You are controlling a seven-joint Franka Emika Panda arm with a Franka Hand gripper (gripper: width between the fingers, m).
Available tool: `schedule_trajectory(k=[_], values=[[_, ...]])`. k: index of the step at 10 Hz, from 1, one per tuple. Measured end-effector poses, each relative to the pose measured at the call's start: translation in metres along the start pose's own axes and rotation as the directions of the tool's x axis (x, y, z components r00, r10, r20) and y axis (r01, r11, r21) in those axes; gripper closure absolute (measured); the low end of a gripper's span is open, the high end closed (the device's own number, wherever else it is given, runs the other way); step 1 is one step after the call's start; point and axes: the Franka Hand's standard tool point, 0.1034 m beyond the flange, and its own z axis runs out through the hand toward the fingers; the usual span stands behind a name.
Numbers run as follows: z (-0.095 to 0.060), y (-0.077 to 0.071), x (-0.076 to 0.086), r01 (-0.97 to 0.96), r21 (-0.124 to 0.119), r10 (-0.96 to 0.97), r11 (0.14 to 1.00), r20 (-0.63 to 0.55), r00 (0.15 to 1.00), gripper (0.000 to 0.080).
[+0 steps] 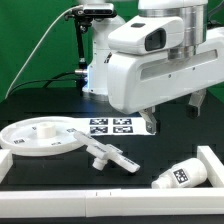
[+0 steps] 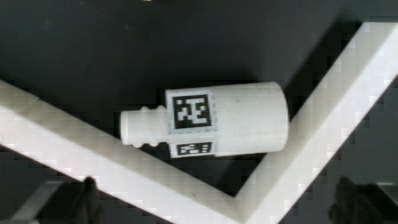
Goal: Assemble round table
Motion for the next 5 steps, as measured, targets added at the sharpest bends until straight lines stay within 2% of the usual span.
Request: schedule_trajectory(k=[2, 4, 5], values=[[0.001, 0.002, 0.001, 0.094, -0.007, -0.094, 0.996, 0.004, 0.996, 0.015], [0.005, 0.007, 0.008, 0.328, -0.033, -0.328, 0.944, 0.016, 0.945, 0.015], [0.006, 0.005, 0.014, 0.471, -0.061, -0.471, 0.88, 0.018, 0.882, 0.015]])
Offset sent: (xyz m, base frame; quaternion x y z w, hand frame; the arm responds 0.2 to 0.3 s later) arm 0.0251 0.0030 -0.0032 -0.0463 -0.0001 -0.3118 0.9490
